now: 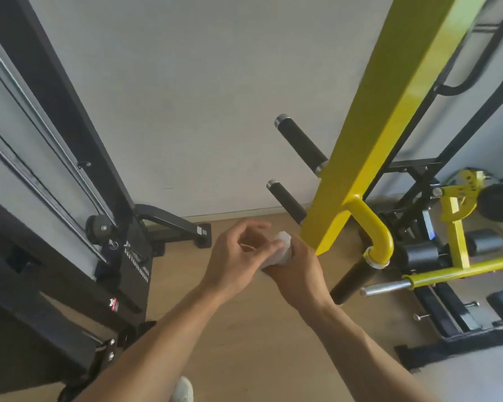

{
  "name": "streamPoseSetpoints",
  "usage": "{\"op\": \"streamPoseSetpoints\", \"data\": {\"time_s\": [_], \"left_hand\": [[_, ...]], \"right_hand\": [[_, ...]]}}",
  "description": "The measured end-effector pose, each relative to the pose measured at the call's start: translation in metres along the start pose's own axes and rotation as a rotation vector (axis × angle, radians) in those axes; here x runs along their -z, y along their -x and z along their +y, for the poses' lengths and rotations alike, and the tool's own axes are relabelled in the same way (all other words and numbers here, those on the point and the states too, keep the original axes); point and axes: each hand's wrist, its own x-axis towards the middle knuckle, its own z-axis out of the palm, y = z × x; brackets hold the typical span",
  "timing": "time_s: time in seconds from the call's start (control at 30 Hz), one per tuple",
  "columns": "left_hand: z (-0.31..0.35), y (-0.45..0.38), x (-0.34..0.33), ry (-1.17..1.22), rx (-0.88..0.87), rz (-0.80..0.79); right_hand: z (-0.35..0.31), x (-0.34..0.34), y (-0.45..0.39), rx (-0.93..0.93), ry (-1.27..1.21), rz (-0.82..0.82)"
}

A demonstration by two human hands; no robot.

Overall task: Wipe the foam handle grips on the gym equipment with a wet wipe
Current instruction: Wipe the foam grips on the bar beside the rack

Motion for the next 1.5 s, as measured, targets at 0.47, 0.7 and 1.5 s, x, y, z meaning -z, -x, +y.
{"op": "streamPoseSetpoints", "data": {"time_s": [0.47,0.7,1.5], "left_hand": [[-0.021,-0.099,0.056,0.101,0.237,-0.421],[-0.023,-0.13,0.031,0.044,0.159,-0.398],[-0.022,-0.239,-0.03,-0.399,-0.378,-0.459]], "right_hand": [[-0.005,-0.061,-0.059,-0.177,-0.055,0.319],[-0.006,-0.046,-0.075,-0.158,-0.153,0.383],[0.003,-0.039,-0.125,-0.249,1.212,0.363]]}}
